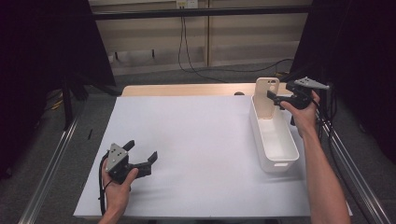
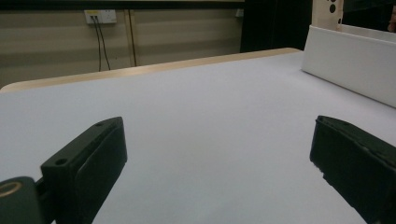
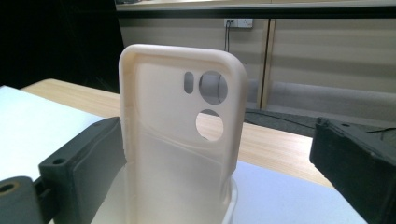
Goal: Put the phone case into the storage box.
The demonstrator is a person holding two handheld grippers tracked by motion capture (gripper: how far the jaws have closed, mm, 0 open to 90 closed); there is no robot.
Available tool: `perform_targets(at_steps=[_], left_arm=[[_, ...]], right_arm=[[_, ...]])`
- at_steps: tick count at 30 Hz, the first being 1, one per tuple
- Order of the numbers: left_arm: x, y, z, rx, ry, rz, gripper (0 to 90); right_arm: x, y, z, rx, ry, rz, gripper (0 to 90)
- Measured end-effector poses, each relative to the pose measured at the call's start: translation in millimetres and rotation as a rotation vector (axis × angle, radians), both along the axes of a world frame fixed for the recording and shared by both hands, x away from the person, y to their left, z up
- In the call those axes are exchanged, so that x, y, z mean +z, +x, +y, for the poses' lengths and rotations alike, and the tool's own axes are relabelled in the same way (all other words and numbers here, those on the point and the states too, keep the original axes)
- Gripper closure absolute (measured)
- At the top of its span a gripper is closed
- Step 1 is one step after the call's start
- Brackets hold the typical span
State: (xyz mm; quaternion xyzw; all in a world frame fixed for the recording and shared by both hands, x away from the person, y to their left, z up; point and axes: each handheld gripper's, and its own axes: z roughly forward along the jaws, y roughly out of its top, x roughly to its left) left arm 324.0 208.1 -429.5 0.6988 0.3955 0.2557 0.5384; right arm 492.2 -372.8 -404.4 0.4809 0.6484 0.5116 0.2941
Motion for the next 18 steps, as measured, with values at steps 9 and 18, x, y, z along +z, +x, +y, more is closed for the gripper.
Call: perform_targets(at_steps=[9, 18], left_arm=[[-0.1, -0.8, 0.9, -0.008, 0.000, -0.006, 4.0], [1.4, -1.5, 5.3, 0.009, -0.009, -0.015, 3.9]], right_arm=[[0.3, -10.5, 2.0, -0.019, 0.016, -0.010, 1.1], [3.4, -18.2, 3.3, -0.036, 0.026, -0.020, 1.0]])
